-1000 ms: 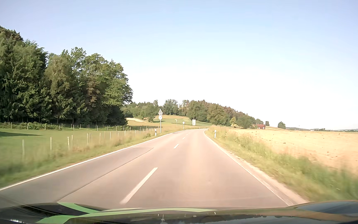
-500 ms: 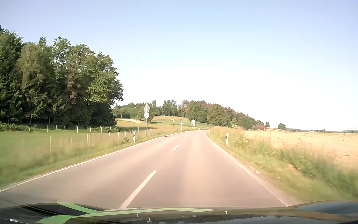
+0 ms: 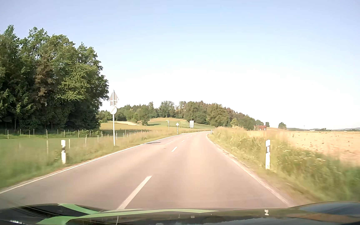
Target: Follow the waypoints while adhering to traffic rules and regulations
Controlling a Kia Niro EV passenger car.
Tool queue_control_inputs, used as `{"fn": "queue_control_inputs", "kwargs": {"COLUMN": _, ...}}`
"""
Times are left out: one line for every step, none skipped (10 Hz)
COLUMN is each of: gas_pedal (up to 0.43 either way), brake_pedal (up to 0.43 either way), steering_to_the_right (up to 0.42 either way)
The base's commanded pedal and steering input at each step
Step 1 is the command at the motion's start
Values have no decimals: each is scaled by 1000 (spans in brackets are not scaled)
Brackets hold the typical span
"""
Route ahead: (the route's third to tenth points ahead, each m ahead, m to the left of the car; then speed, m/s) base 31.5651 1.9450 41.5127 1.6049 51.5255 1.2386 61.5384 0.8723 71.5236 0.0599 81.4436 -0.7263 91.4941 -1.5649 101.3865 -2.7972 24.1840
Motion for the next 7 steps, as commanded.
{"fn": "queue_control_inputs", "kwargs": {"gas_pedal": 87, "brake_pedal": 0, "steering_to_the_right": 3}}
{"fn": "queue_control_inputs", "kwargs": {"gas_pedal": 87, "brake_pedal": 0, "steering_to_the_right": 3}}
{"fn": "queue_control_inputs", "kwargs": {"gas_pedal": 87, "brake_pedal": 0, "steering_to_the_right": 3}}
{"fn": "queue_control_inputs", "kwargs": {"gas_pedal": 98, "brake_pedal": 0, "steering_to_the_right": 3}}
{"fn": "queue_control_inputs", "kwargs": {"gas_pedal": 118, "brake_pedal": 0, "steering_to_the_right": 3}}
{"fn": "queue_control_inputs", "kwargs": {"gas_pedal": 130, "brake_pedal": 0, "steering_to_the_right": 3}}
{"fn": "queue_control_inputs", "kwargs": {"gas_pedal": 130, "brake_pedal": 0, "steering_to_the_right": 0}}
